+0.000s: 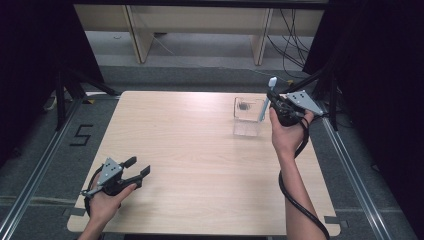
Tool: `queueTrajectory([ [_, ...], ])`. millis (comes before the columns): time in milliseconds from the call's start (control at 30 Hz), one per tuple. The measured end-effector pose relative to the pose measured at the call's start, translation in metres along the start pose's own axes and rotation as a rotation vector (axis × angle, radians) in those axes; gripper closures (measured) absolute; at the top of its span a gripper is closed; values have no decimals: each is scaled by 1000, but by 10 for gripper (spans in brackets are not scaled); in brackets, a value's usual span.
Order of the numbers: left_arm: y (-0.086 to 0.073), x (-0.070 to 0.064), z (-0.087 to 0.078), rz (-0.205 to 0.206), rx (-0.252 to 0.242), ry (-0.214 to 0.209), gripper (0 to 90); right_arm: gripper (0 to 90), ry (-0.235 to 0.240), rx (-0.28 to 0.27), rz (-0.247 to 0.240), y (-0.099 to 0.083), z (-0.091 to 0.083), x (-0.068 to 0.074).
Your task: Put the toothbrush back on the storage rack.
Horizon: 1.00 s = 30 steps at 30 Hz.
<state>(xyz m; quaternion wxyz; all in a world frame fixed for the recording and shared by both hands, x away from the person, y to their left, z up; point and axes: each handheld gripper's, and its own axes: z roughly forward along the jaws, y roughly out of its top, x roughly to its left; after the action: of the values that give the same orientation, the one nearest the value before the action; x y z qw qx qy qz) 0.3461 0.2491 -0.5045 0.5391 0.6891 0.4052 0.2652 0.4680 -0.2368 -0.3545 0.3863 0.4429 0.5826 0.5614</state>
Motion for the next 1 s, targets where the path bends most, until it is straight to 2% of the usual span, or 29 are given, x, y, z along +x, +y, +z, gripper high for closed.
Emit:
queueTrajectory([
  [200, 0, 0, -1, 2, 13, 8, 339, 858, -5, -1, 1, 2, 4, -2],
  [467, 0, 0, 0, -1, -1, 1, 339, 858, -15, -2, -10, 5, 10, -3],
  [533, 0, 0, 0, -1, -1, 1, 339, 858, -5, 9, -9, 5, 12, -4],
  [800, 0, 0, -1, 0, 13, 7, 339, 858, -25, 12, -14, 3, 19, -7],
  [867, 0, 1, -1, -1, 13, 8, 339, 858, -30, 14, 0, 2, 20, -6],
  [933, 0, 1, 0, -2, 13, 8, 339, 858, -25, 9, -18, 2, 22, -9],
  [1000, 0, 1, -1, -2, 14, 8, 338, 858, -36, 12, -14, 1, 22, -9],
])
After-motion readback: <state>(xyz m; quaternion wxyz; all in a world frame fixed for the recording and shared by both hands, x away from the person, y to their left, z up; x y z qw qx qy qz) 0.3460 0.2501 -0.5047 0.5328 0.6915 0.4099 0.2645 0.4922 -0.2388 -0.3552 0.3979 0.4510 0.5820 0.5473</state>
